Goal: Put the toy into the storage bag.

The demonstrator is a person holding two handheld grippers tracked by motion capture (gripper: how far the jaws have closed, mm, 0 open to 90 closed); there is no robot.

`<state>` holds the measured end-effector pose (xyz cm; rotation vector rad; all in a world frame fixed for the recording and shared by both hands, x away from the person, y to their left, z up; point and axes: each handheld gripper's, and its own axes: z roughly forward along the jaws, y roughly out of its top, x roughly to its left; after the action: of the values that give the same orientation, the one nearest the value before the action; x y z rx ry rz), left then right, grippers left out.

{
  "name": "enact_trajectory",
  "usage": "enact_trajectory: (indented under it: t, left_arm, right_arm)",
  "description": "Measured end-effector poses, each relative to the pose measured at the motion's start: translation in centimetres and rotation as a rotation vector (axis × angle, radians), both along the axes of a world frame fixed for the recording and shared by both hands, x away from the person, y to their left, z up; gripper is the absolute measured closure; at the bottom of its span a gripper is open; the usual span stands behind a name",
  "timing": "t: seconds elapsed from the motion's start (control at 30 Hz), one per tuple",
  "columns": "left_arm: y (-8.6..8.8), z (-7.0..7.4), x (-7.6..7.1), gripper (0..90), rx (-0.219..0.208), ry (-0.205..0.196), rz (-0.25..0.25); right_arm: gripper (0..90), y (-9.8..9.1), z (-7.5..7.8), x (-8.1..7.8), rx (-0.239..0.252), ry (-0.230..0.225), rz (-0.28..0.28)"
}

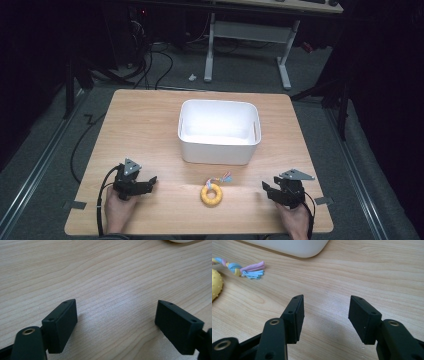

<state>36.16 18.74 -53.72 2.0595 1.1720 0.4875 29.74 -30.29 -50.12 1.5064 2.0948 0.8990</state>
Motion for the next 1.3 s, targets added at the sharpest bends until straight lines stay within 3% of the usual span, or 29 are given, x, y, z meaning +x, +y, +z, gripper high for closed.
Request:
enact_trajectory:
  t: [1.07,1.3]
  left_arm:
    - [0.0,0.0,0.0,18.6,0.0,0.0,0.0]
    - [0.0,0.0,0.0,18.6,0.0,-0.001,0.001]
  right_arm:
    - [50.1,4.5,3.1,0.6,-0.043,-0.027,0.194]
    - [51.4,5.7,3.3,0.9,-0.054,-0.011,0.243]
